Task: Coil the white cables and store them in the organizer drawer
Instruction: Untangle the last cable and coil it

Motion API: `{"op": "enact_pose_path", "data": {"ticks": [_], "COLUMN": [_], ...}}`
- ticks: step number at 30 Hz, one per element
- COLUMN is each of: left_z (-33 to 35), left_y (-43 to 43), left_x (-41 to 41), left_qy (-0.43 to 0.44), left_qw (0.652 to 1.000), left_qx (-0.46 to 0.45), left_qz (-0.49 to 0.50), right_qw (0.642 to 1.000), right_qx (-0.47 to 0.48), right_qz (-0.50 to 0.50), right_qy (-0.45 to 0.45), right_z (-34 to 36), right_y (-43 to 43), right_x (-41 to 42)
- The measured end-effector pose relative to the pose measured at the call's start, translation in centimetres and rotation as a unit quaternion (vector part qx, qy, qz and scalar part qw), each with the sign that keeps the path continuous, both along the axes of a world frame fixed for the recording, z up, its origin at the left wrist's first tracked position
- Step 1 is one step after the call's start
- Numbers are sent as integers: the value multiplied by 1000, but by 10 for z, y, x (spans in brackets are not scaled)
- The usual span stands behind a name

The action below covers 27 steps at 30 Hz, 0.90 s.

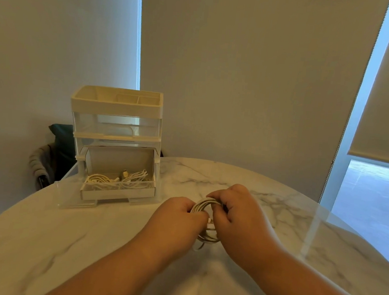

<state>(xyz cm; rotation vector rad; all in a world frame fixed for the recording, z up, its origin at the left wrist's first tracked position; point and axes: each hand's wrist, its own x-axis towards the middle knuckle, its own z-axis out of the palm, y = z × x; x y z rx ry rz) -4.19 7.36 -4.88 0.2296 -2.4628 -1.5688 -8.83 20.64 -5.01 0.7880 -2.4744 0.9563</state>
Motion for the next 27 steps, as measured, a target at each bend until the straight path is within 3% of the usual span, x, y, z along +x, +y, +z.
{"op": "enact_pose_path", "data": {"ticks": [6,12,16,18,20,22,23,27], "left_z": [1,6,10,7,1,-2,-4,-6], "left_y": [4,-4,-5,-6,-8,-10,-11,-13], "left_x": [-1,-4,-2,-3,-2,0,0,-2], "left_qy": [-35,7,22,32,61,103,117,134], "left_qw": [970,947,925,944,990,987,979,977], "left_qx": [240,320,379,327,114,-97,-149,-158], "left_qz": [29,-5,-30,-33,-51,-74,-81,-52], "right_qw": [1000,984,978,966,954,943,939,939], "right_qx": [-10,-117,-138,-171,-201,-227,-239,-235], "right_qz": [9,69,82,92,97,99,98,94], "right_qy": [-22,-113,-135,-170,-200,-222,-228,-231], "right_z": [-3,-6,-5,-4,-6,-8,-8,-3], "right_y": [-1,4,6,5,3,3,4,9], "right_x": [-6,-5,-11,-9,-7,-6,-6,-2]}}
